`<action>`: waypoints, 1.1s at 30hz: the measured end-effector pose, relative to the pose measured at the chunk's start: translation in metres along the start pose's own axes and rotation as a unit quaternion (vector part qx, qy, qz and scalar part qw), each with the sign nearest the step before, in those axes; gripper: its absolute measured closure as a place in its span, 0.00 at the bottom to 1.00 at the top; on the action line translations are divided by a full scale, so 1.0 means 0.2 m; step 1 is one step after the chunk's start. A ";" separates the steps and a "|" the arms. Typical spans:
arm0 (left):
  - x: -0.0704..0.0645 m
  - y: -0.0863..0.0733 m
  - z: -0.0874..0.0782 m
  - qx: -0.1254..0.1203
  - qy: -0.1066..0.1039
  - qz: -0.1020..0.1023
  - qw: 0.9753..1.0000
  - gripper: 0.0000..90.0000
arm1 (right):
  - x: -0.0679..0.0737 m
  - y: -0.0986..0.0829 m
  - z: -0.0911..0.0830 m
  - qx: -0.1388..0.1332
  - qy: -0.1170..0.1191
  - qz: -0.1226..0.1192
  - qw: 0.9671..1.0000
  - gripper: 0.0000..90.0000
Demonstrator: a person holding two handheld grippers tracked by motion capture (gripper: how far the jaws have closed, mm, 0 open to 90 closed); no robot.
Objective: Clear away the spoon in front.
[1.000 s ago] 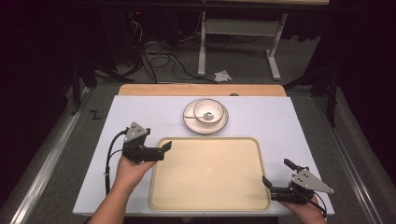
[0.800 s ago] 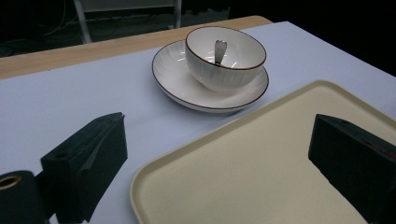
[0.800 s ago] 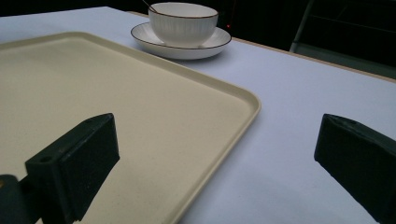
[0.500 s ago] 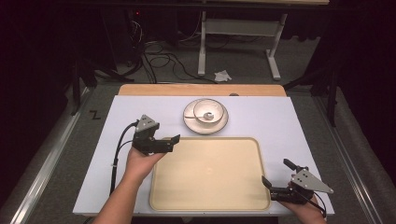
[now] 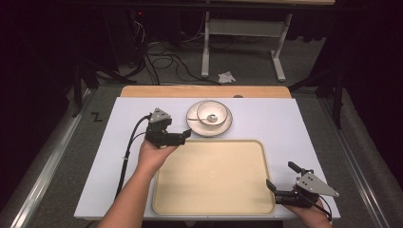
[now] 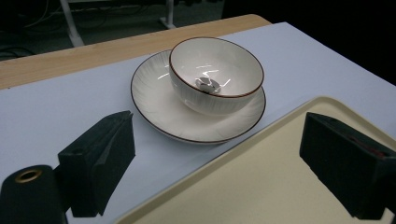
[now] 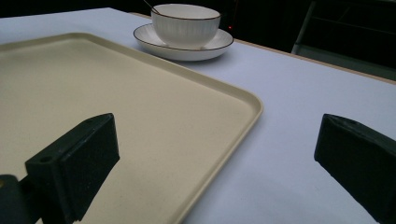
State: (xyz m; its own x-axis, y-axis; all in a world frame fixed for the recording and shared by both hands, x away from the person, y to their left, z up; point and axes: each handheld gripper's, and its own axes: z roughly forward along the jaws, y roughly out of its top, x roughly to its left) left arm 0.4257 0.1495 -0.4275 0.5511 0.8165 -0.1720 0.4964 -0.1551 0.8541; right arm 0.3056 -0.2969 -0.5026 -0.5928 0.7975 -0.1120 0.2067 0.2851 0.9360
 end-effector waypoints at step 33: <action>0.04 0.11 0.24 0.017 -0.001 -0.064 0.998 0.53 | 0.00 0.00 0.01 -0.002 0.009 0.004 1.000 0.01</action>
State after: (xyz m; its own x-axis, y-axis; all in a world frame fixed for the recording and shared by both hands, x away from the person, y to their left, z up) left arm 0.4728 0.1248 -0.4347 0.4822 0.8301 -0.2801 0.5860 -0.0679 0.8075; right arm 0.3066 -0.2963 -0.5039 -0.6042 0.7908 -0.0979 0.2096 0.2762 0.9380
